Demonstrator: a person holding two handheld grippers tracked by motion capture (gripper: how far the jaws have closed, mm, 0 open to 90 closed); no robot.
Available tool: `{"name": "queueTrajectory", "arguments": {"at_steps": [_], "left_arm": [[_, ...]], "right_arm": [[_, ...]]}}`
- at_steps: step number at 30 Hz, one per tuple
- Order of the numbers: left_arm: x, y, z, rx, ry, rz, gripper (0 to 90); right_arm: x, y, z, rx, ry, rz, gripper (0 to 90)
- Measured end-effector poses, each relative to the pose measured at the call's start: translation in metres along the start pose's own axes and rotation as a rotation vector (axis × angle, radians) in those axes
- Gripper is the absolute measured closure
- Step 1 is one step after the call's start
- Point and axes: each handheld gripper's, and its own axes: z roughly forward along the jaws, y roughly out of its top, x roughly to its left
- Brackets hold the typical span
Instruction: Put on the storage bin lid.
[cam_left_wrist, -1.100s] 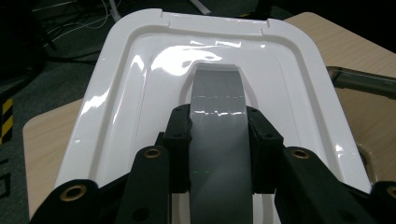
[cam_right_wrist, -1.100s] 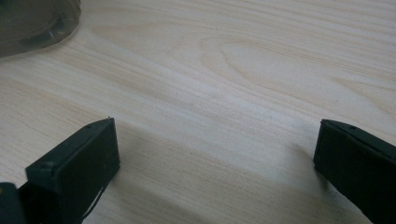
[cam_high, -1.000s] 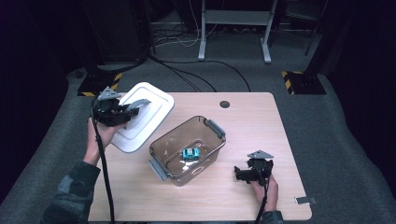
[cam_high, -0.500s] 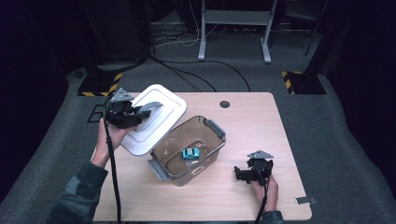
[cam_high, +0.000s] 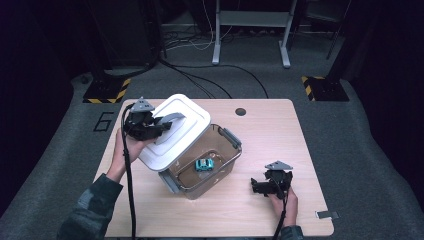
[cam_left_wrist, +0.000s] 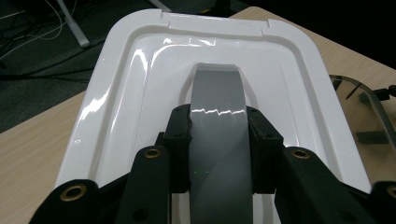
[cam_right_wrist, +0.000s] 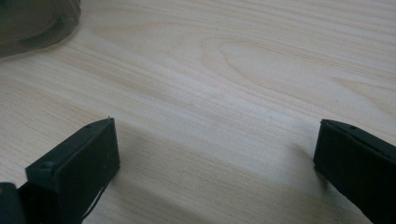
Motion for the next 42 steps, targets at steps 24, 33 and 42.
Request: {"name": "queueTrajectory", "arguments": {"at_steps": [24,33,42], "left_arm": [[-0.032,0.007,0.025,0.025,-0.075,0.04,66.7],[-0.042,0.005,0.034,0.041,-0.094,0.054,66.7],[-0.052,0.0,0.047,0.066,-0.124,0.054,66.7]], "right_arm": [[0.0,0.0,0.0,-0.001,-0.001,0.005,0.0],[0.0,0.0,0.0,-0.001,0.0,0.006,0.0],[0.0,0.0,0.0,-0.002,-0.001,0.003,0.0]]}}
